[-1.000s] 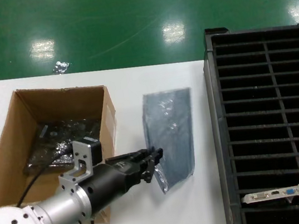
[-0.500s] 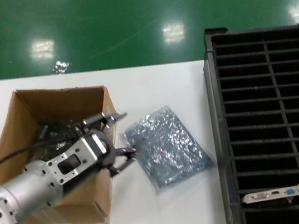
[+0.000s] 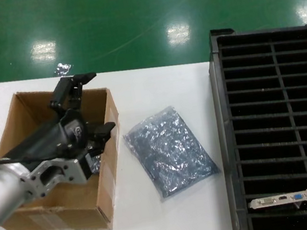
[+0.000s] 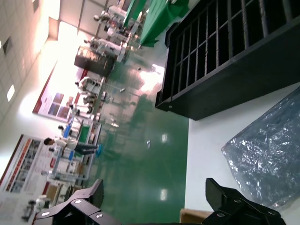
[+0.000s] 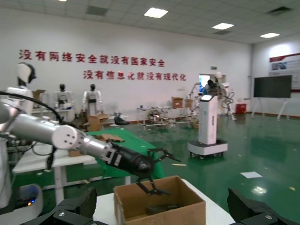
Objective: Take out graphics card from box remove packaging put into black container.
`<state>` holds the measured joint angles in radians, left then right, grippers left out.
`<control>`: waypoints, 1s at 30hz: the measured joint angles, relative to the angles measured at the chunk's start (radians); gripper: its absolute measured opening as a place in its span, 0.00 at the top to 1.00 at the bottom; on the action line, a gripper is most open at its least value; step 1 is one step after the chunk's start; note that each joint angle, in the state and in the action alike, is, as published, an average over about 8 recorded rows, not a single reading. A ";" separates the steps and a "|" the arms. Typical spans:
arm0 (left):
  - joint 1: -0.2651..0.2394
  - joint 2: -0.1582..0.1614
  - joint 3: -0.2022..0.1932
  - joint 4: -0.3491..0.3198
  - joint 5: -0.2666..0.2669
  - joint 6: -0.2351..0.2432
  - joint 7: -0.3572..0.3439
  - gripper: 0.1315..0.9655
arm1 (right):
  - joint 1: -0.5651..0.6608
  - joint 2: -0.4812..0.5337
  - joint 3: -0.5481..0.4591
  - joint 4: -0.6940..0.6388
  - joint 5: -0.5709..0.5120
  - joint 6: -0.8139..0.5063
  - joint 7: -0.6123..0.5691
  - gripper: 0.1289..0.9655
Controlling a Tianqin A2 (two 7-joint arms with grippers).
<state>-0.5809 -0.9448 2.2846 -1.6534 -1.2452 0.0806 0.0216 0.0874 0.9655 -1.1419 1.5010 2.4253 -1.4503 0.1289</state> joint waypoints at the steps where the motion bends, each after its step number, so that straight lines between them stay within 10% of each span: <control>1: 0.005 0.007 -0.006 0.001 -0.006 0.001 -0.004 0.38 | -0.001 -0.007 -0.005 0.001 -0.006 0.014 -0.001 0.00; 15: 0.110 0.125 -0.129 0.012 -0.107 -0.013 -0.010 0.08 | -0.017 -0.127 -0.088 0.019 -0.119 0.276 -0.025 0.00; 30: 0.231 0.258 -0.272 0.022 -0.222 -0.030 -0.013 0.00 | -0.035 -0.265 -0.182 0.040 -0.249 0.577 -0.051 0.00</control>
<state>-0.3500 -0.6865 2.0129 -1.6310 -1.4673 0.0505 0.0086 0.0526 0.7006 -1.3243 1.5405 2.1762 -0.8728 0.0775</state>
